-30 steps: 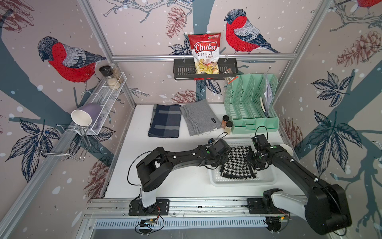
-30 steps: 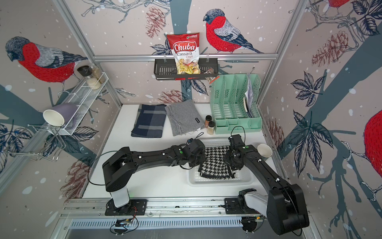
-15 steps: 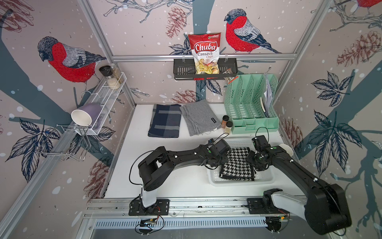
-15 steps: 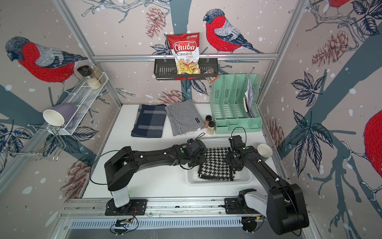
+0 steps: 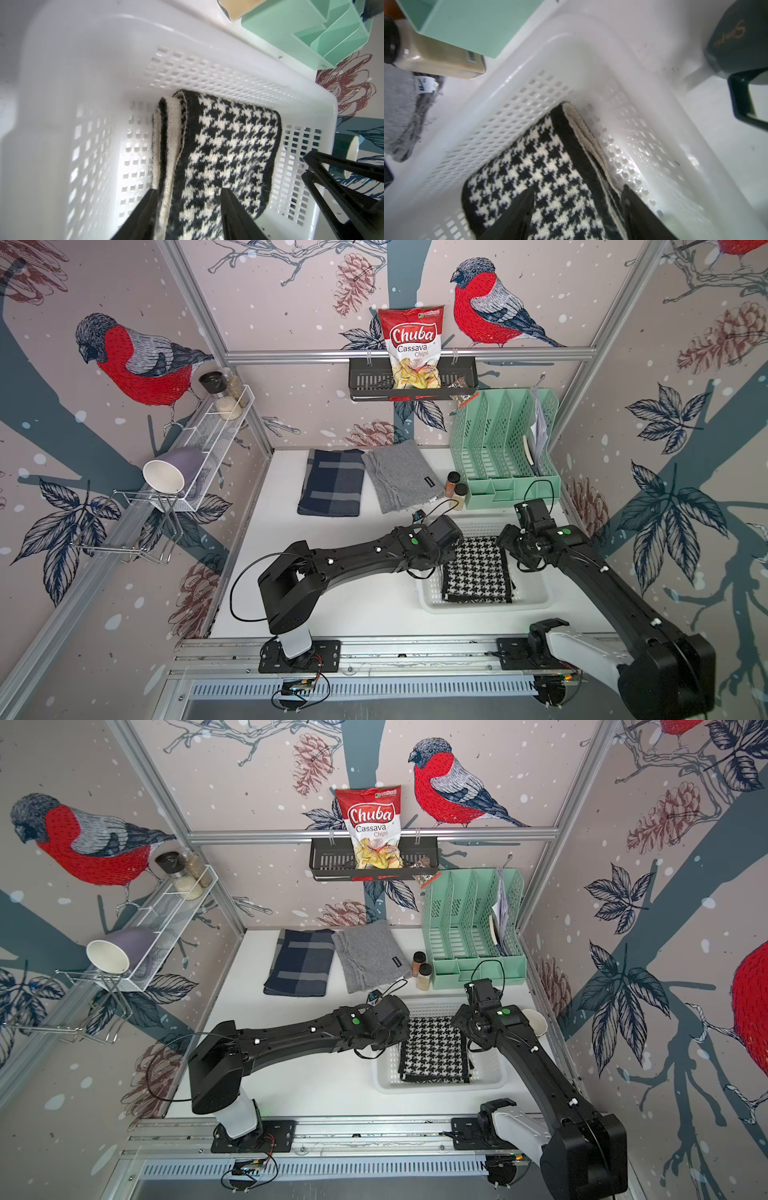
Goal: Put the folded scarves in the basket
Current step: Place the scarf in the basket, then move the scarf to the center of the board.
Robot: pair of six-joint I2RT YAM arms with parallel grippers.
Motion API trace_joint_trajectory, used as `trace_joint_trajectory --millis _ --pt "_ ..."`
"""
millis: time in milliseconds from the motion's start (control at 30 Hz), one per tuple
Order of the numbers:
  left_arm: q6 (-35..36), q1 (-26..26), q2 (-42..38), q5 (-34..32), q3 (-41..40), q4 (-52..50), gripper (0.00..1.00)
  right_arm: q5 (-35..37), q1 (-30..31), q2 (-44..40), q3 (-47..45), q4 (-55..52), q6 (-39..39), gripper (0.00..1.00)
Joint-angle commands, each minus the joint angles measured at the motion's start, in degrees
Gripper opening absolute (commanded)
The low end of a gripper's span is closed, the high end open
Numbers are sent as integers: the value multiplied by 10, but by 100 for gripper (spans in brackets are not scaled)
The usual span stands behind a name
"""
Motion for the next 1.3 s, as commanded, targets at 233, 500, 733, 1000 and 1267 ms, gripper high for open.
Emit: trace_joint_trajectory --millis 233,500,733,1000,1267 --pt "54 13 -96 -90 10 -34 52 35 68 -38 73 2 7 68" --pt "117 176 -223 -44 -66 -51 54 62 187 15 139 52 1 64" --pt "213 446 -284 60 -153 -29 44 41 234 68 165 104 -3 60" --pt "262 697 -186 152 -187 46 25 10 242 100 171 133 -7 59" --pt "264 805 -38 214 -160 111 37 5 239 103 163 140 -7 59"
